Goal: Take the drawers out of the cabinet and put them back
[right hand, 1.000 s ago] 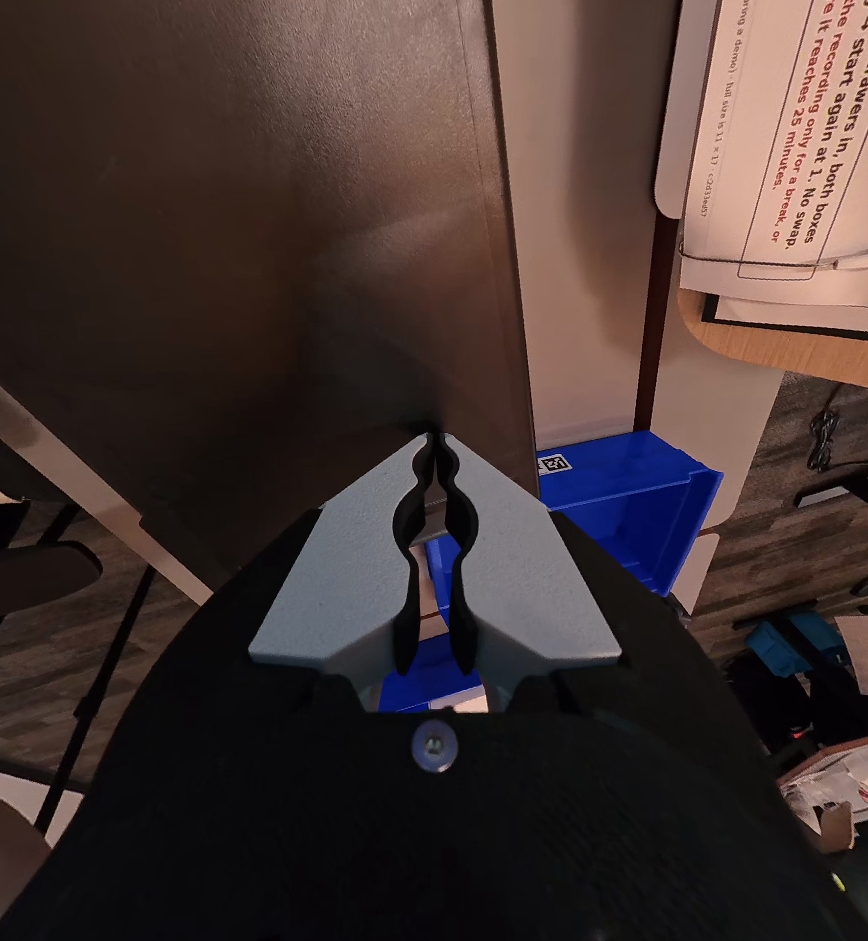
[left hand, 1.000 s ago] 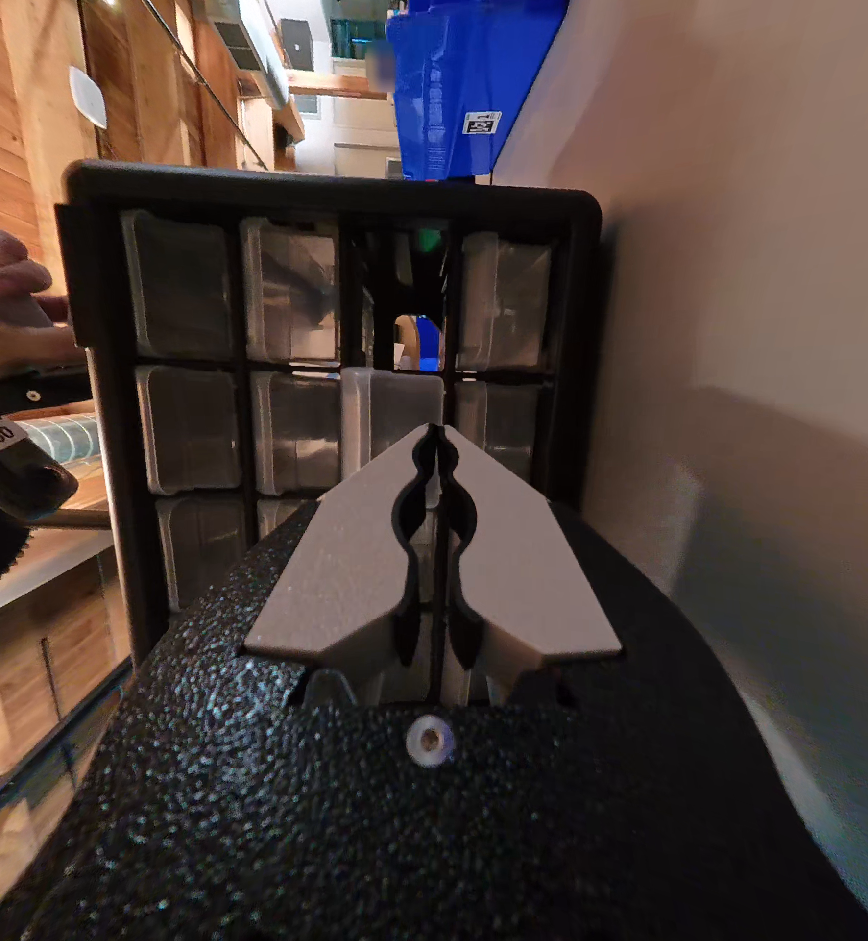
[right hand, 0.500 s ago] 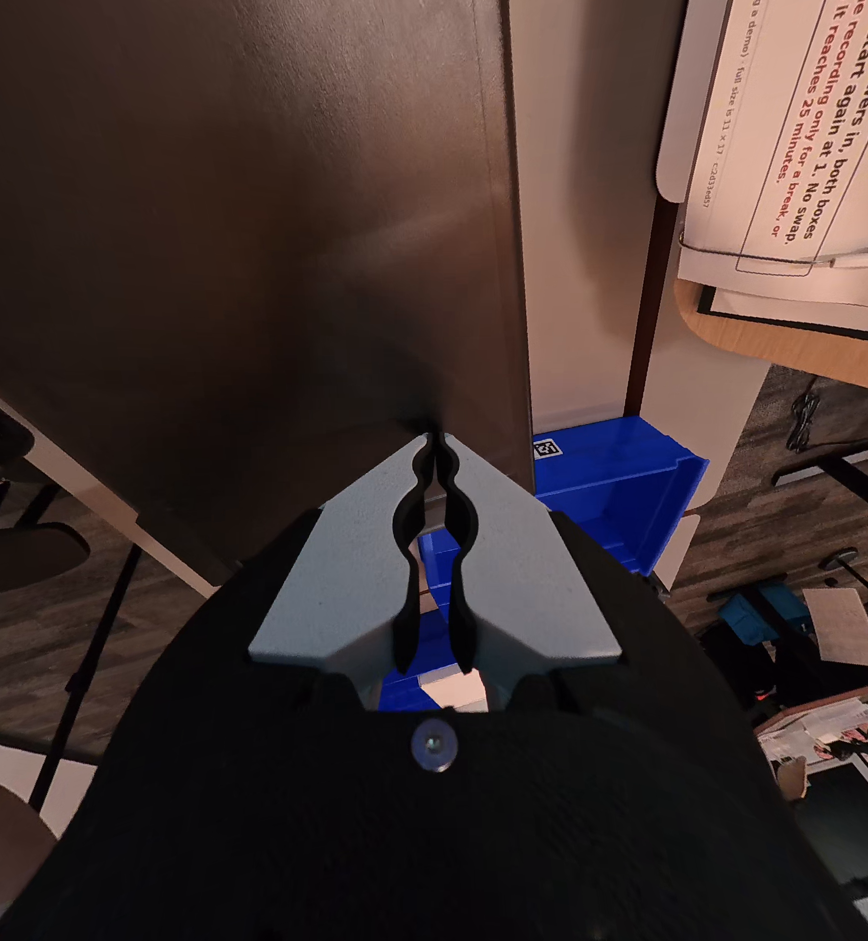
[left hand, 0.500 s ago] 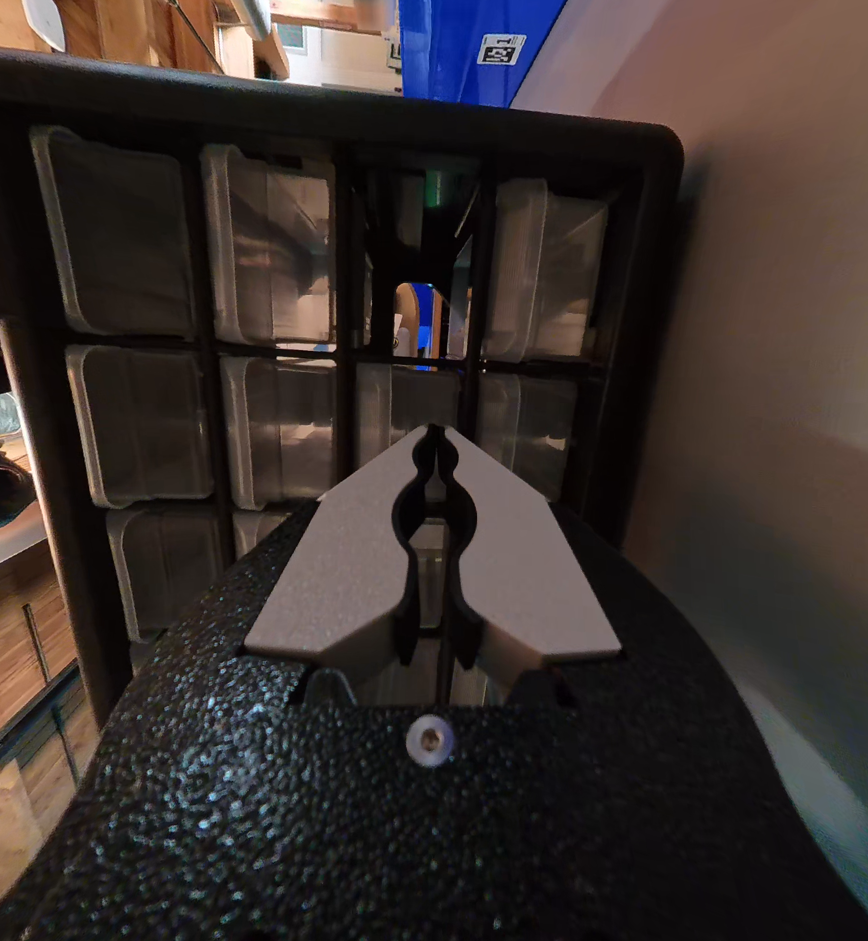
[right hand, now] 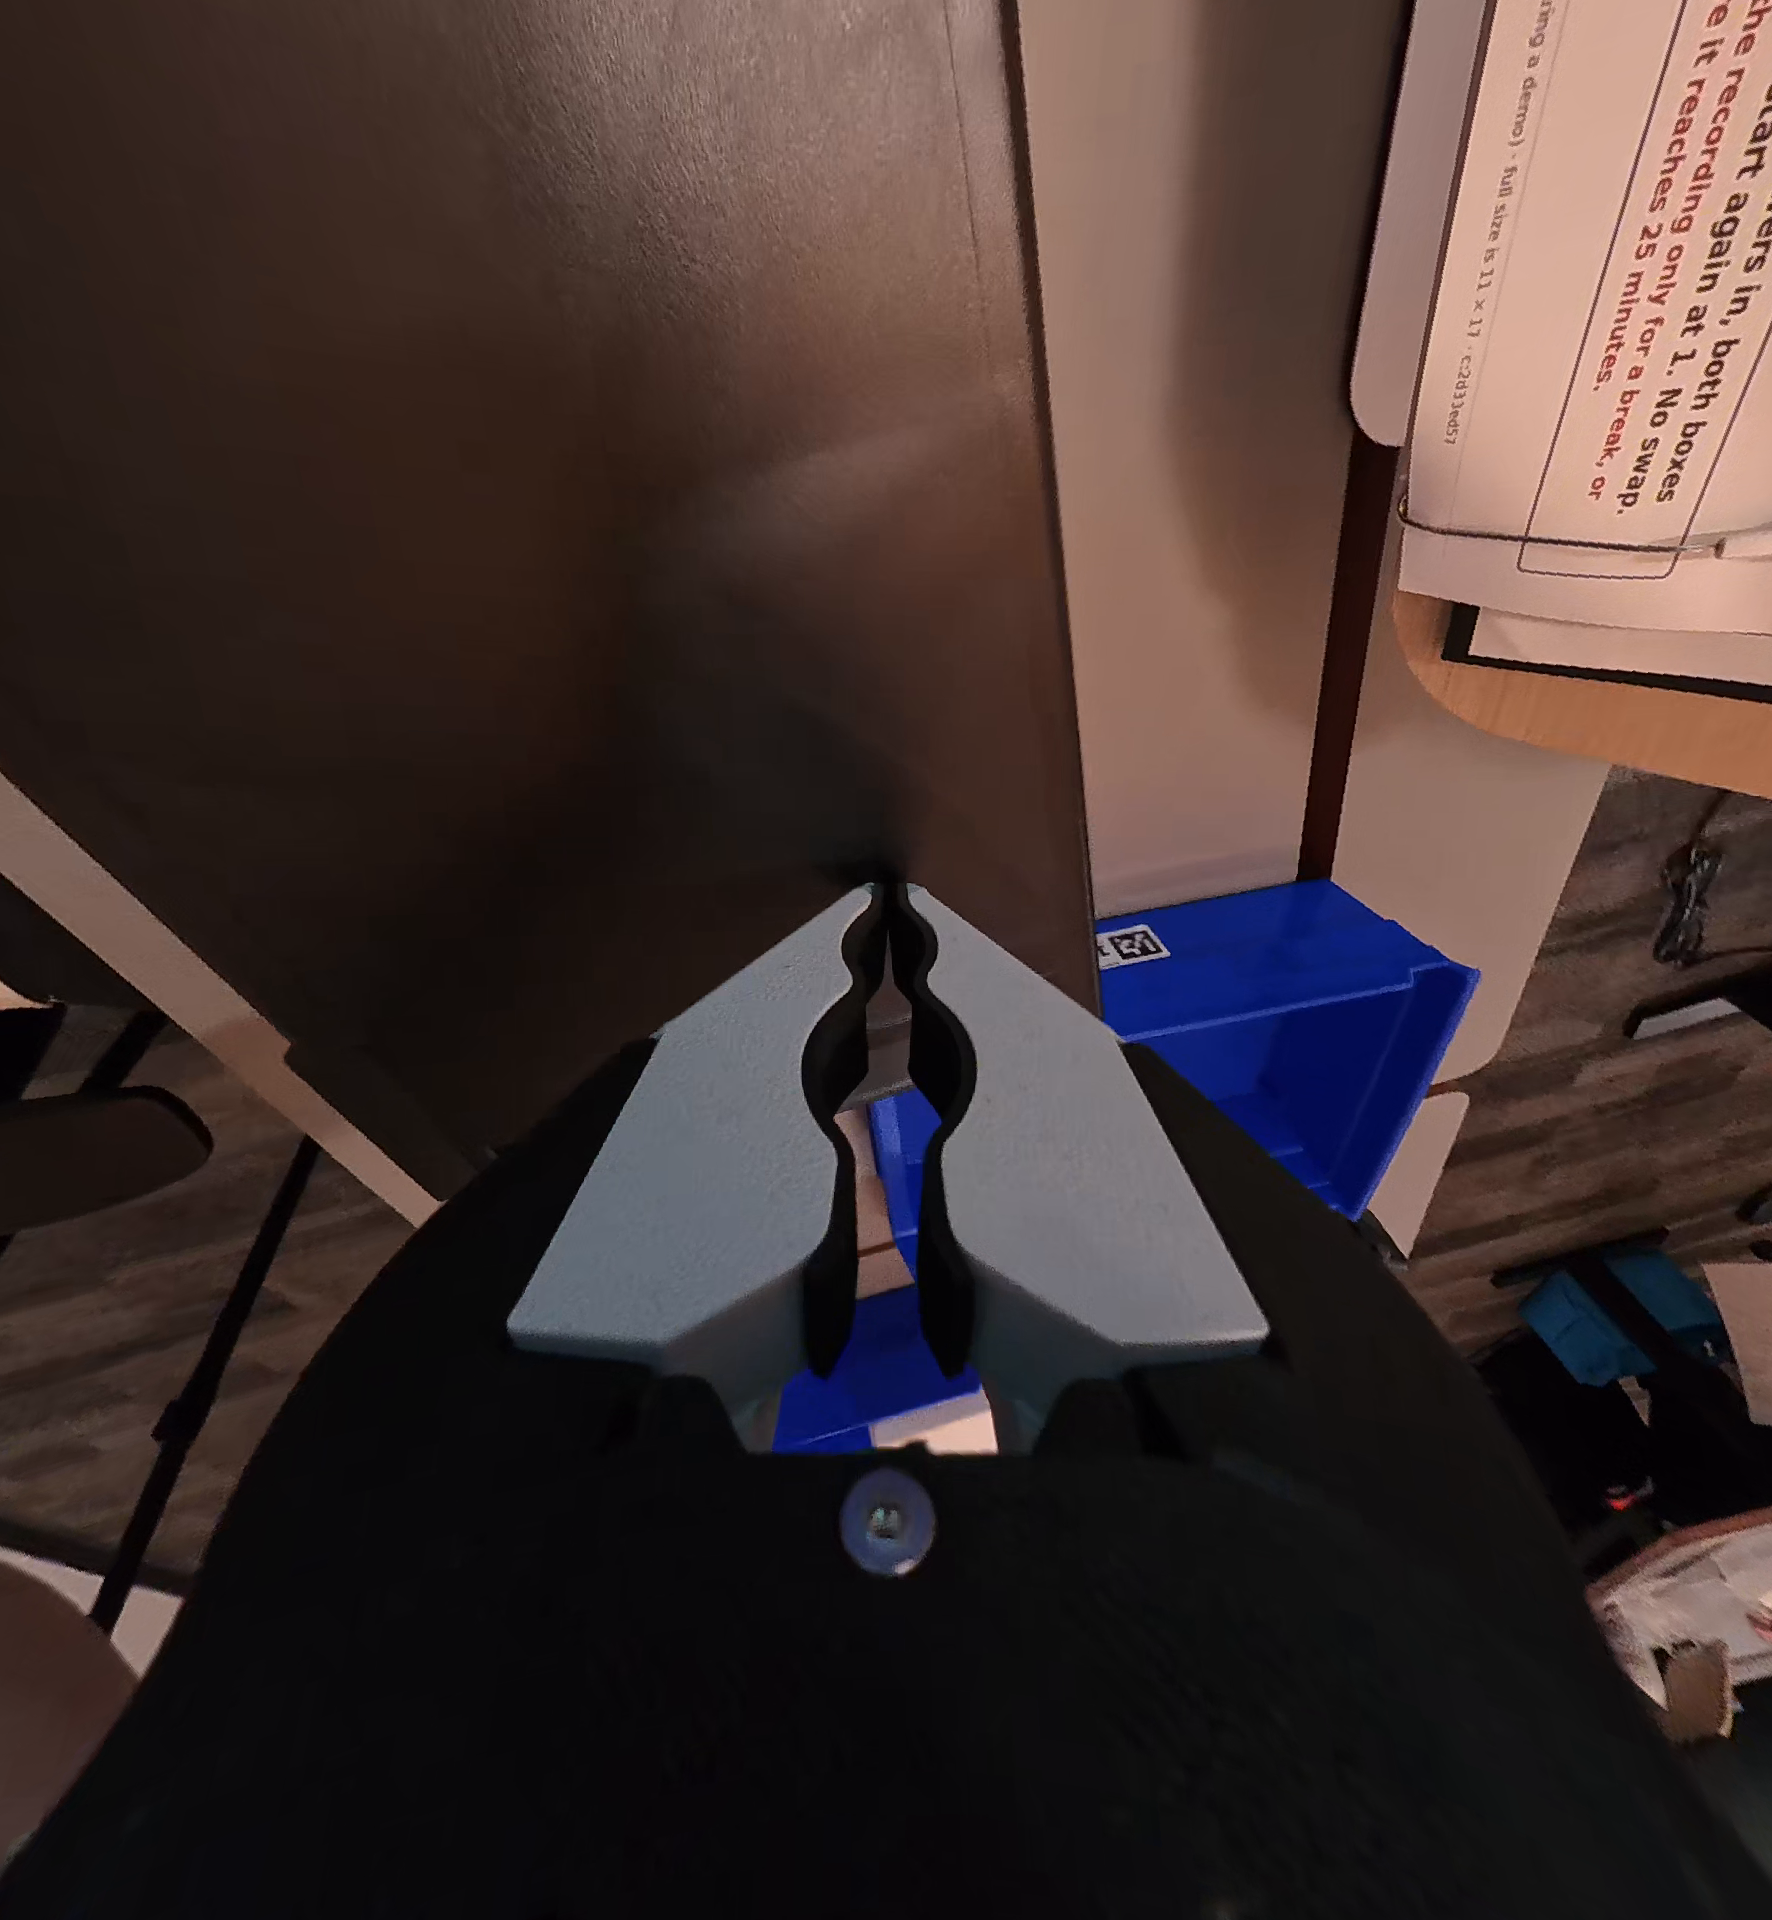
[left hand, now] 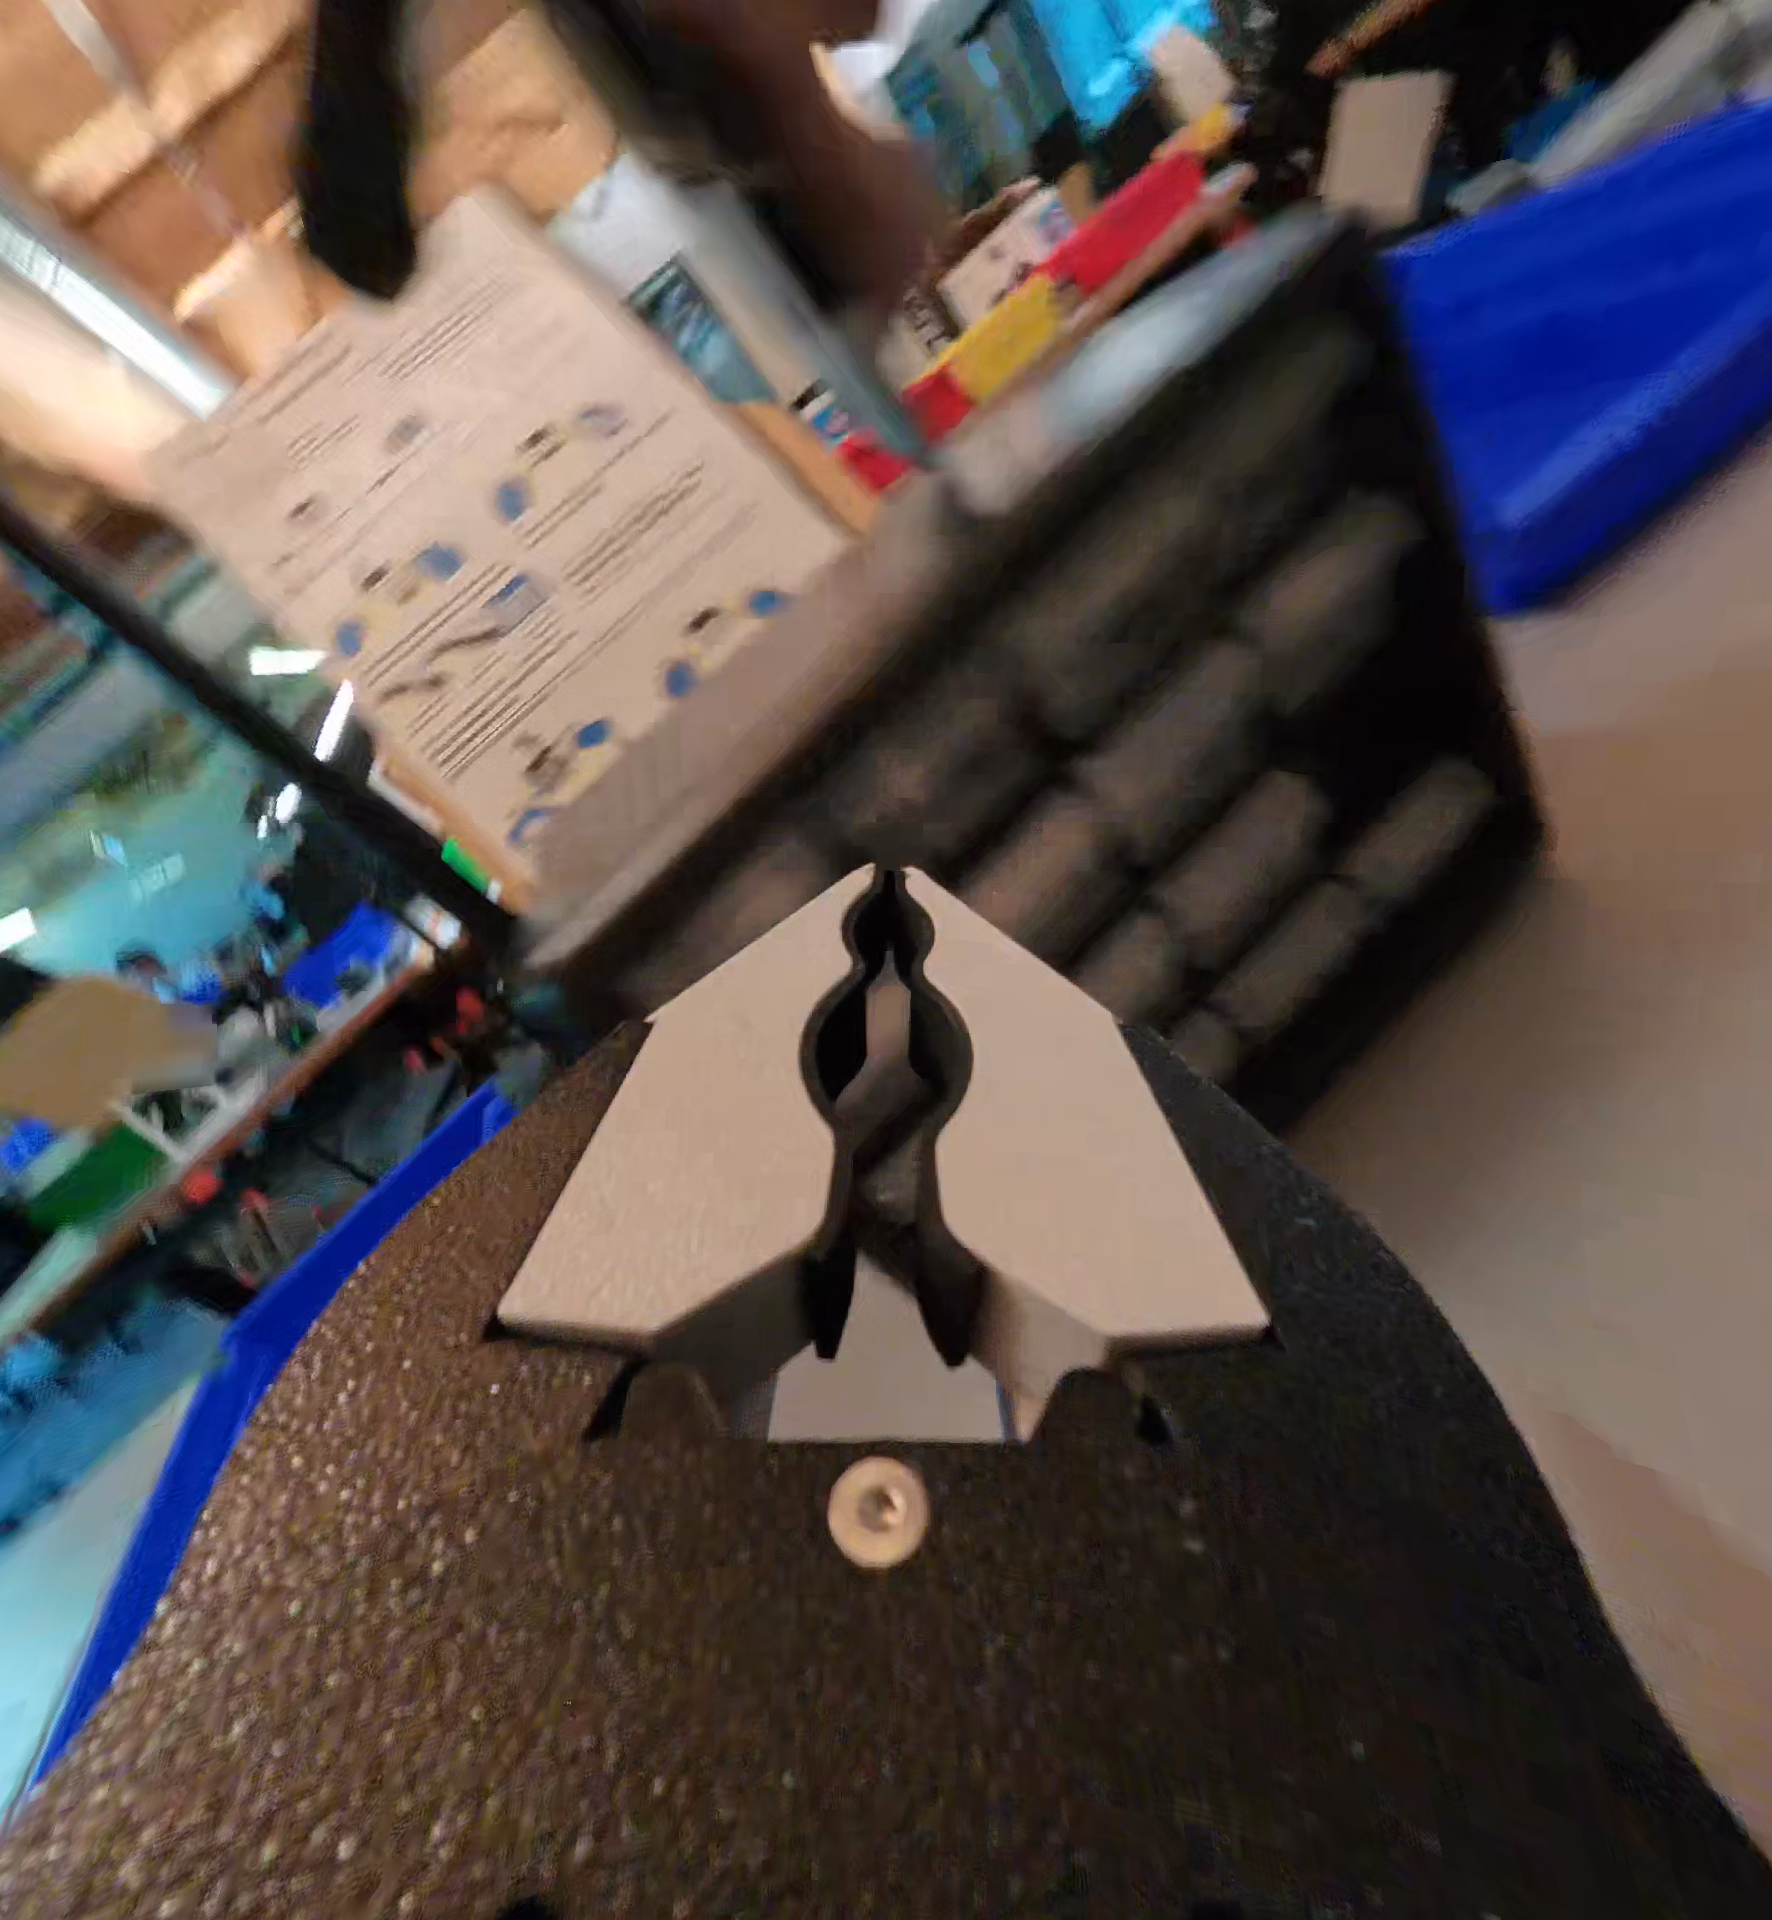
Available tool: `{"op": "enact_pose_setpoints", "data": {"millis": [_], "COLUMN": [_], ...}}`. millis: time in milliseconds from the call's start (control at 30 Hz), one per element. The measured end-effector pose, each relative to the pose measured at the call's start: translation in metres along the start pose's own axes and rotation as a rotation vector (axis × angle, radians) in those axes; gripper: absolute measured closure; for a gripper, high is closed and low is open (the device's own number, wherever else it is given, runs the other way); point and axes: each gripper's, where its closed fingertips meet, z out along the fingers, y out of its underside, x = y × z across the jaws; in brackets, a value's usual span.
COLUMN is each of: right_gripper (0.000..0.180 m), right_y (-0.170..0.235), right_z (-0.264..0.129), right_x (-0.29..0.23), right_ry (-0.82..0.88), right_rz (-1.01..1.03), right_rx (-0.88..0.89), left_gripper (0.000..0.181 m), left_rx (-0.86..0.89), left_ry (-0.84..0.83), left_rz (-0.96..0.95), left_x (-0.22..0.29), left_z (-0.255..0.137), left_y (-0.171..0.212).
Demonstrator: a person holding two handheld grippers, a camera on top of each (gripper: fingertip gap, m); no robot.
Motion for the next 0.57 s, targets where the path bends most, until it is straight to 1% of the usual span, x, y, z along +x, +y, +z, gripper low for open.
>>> {"op": "enact_pose_setpoints", "data": {"millis": [67,133,167,267,300,400,433,500,567], "right_gripper": [0.18,0.18,0.18,0.18,0.18,0.18,0.18,0.18,0.18], "right_y": [0.0,0.0,0.0,0.0,0.0,0.0,0.0,0.0,0.0], "right_z": [0.0,0.0,0.0,0.0,0.0,0.0,0.0,0.0,0.0], "right_x": [0.0,0.0,0.0,0.0,0.0,0.0,0.0,0.0,0.0], "right_ry": [-0.007,-0.01,-0.01,-0.008,-0.008,-0.002,0.003,0.01,0.009], "right_rz": [0.003,0.004,0.003,-0.003,-0.003,-0.005,-0.006,-0.004,-0.004], "right_rx": [0.021,0.033,0.036,0.035,0.033,0.027,0.027,0.032,0.043], "left_gripper": [0.181,0.181,0.181,0.181,0.18,0.169,0.165,0.159,0.154], "left_rx": [-0.041,-0.129,-0.18,-0.374,-0.426,-0.595,-0.645,-0.767,-0.865], "left_ry": [-0.04,-0.067,-0.068,0.002,0.026,0.094,0.13,0.128,0.156], "left_rz": [-0.157,-0.276,-0.327,-0.5,-0.546,-0.647,-0.664,-0.698,-0.722], "left_x": [-0.067,-0.13,-0.158,-0.213,-0.226,-0.248,-0.249,-0.254,-0.252], "left_z": [-0.006,-0.002,0.003,0.03,0.04,0.072,0.082,0.101,0.117], "left_y": [0.009,0.034,0.051,0.112,0.132,0.189,0.208,0.247,0.277]}}
